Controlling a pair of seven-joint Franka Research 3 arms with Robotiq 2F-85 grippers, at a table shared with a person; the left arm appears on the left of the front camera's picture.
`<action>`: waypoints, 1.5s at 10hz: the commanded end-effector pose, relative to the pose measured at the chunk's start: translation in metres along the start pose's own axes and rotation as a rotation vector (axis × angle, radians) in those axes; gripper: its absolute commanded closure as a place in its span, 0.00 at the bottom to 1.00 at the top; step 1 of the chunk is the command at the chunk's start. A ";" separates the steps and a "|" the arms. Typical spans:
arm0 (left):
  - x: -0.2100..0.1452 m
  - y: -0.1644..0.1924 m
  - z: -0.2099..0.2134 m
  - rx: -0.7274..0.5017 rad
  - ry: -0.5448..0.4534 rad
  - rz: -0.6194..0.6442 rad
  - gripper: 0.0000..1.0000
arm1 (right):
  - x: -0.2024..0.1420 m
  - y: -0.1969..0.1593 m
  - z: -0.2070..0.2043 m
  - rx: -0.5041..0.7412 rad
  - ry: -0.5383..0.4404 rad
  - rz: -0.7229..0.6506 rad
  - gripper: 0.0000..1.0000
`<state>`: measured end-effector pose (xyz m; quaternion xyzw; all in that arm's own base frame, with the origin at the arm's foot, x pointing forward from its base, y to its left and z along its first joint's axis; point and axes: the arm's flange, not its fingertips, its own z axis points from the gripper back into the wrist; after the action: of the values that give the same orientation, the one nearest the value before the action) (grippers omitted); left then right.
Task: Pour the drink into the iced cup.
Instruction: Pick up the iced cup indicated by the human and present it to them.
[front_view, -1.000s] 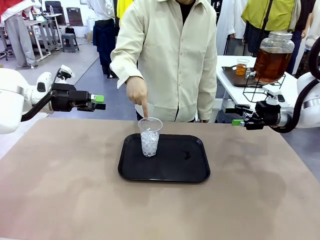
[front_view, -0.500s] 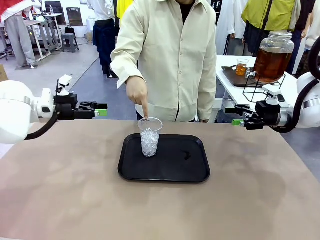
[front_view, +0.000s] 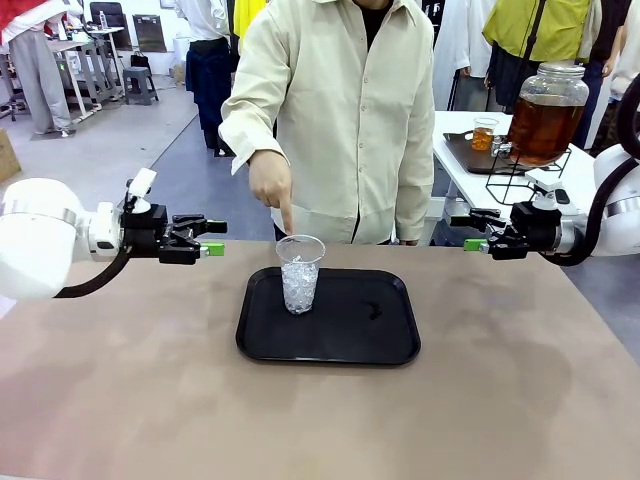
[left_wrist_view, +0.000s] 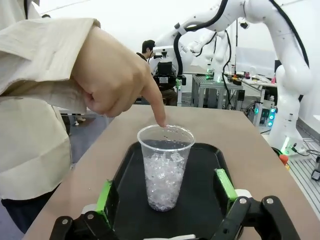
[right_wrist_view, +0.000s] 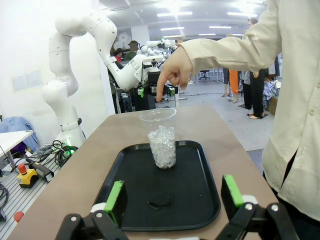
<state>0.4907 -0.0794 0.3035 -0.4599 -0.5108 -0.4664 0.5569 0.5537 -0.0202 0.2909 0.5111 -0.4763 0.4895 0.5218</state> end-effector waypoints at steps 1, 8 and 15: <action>0.004 0.002 0.002 0.012 -0.009 0.011 0.00 | 0.004 0.000 -0.002 0.001 0.002 0.006 0.00; -0.024 0.008 -0.013 0.059 0.012 -0.044 0.00 | 0.004 0.000 -0.002 0.001 0.002 0.006 0.00; -0.060 0.016 -0.055 -0.036 0.010 -0.062 0.00 | 0.004 0.000 -0.002 0.001 0.002 0.006 0.00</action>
<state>0.5061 -0.1258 0.2459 -0.4599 -0.5005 -0.4893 0.5464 0.5538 -0.0202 0.2911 0.5109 -0.4764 0.4897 0.5217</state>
